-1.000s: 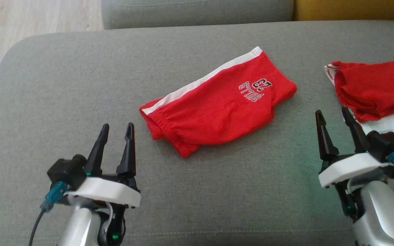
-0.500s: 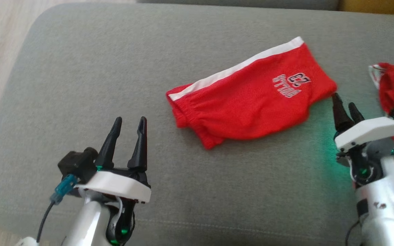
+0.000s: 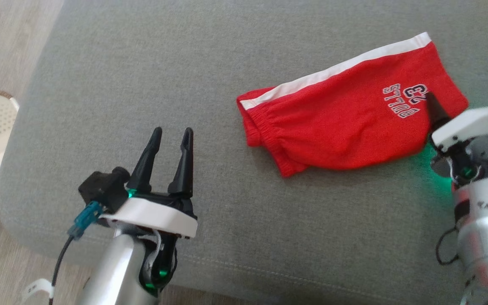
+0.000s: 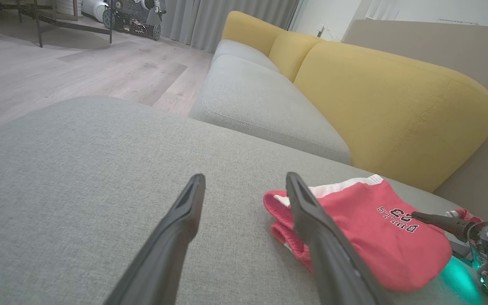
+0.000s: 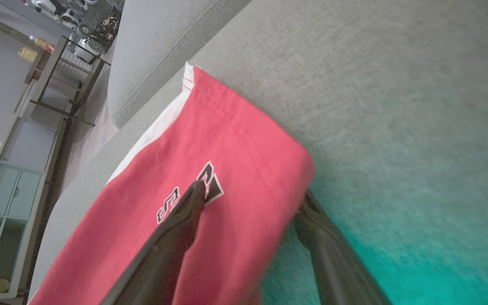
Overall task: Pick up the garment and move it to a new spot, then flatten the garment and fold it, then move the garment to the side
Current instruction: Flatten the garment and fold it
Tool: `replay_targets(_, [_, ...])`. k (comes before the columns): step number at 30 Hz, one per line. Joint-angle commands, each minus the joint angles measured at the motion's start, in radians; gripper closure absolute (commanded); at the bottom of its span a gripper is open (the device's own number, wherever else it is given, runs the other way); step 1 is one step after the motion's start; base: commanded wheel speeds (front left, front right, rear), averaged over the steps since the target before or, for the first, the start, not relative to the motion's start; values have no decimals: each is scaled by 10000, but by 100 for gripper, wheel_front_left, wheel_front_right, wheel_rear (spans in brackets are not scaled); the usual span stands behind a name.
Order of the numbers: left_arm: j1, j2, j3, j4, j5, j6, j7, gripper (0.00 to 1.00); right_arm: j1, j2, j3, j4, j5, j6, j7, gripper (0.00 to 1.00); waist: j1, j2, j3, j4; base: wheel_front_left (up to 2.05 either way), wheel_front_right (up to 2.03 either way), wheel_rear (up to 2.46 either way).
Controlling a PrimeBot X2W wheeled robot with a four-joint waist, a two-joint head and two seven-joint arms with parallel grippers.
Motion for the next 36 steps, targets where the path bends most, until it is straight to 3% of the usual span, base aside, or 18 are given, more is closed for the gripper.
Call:
replay_targets(1, [-371,63,249,-366,-46,32,-61,0,-332,35,195,-6,-136,-7,140,0,0,0,114,110,0,0,0])
replay_targets(7, [-483,63,113,-431,-143,114,-61,0,-915,86,160,641,-619,-7,125,0,0,0,238,237,0,0,0])
replay_targets(8, [-488,63,105,-429,-154,125,-61,0,-984,108,188,692,-655,-7,100,88,0,0,240,243,0,0,0])
replay_targets(9, [-492,63,104,-426,-164,137,-61,0,-1045,135,226,703,-659,-7,47,100,0,0,241,240,0,0,0])
replay_targets(26, [-413,62,292,-238,-97,122,-61,0,8,371,503,-718,963,-7,-1591,100,0,0,-249,-681,0,0,0])
replay_targets(36, [-105,62,472,-127,-12,66,-61,0,1555,619,-244,-1516,852,-7,-2134,100,0,0,-797,-1217,0,0,0])
